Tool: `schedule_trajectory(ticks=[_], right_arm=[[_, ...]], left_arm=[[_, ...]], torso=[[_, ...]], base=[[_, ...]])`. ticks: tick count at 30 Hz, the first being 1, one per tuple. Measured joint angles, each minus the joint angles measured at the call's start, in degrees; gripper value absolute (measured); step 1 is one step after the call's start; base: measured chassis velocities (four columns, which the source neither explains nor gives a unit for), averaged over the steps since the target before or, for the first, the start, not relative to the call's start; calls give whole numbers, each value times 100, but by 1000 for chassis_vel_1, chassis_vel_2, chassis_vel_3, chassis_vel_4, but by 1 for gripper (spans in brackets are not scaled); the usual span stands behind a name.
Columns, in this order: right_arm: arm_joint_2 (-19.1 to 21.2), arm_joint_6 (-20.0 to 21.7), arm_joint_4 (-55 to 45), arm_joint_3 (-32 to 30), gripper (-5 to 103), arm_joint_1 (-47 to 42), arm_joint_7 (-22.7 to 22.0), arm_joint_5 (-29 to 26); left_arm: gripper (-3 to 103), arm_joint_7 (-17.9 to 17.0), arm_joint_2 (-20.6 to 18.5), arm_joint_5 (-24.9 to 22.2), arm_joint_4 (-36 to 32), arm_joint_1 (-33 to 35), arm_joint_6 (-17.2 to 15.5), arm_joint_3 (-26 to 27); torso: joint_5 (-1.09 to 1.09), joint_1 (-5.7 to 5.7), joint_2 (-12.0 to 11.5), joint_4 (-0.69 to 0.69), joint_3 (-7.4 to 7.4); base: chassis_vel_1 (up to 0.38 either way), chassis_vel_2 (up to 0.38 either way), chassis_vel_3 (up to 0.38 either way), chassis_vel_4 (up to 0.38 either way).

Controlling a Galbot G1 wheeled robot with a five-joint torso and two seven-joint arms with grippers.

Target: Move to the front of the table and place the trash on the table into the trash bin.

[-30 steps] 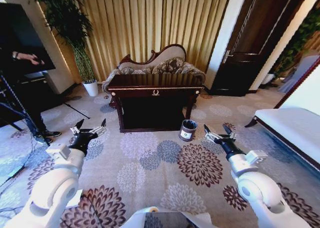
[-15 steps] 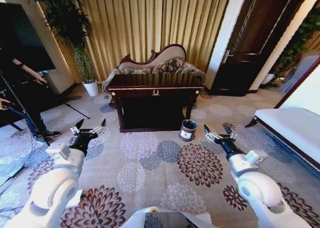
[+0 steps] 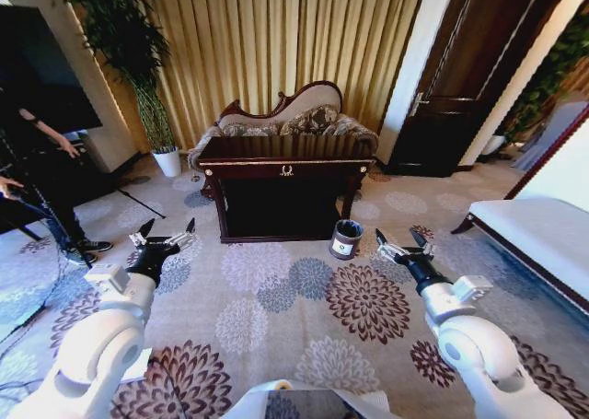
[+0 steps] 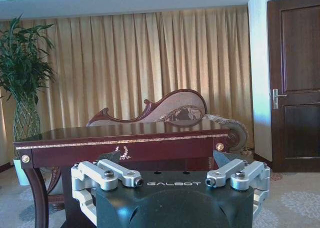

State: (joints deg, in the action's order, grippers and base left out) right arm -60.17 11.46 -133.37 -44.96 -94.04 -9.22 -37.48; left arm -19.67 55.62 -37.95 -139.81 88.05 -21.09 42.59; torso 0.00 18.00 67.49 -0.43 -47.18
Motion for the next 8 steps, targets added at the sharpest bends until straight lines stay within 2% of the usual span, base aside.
schedule_trajectory(ticks=[8], right_arm=[[0,0,0,0,100,0,0,0]], left_arm=[[100,0,0,0,0,0,0,0]], torso=[[0,0,0,0,0]], base=[[0,0,0,0]])
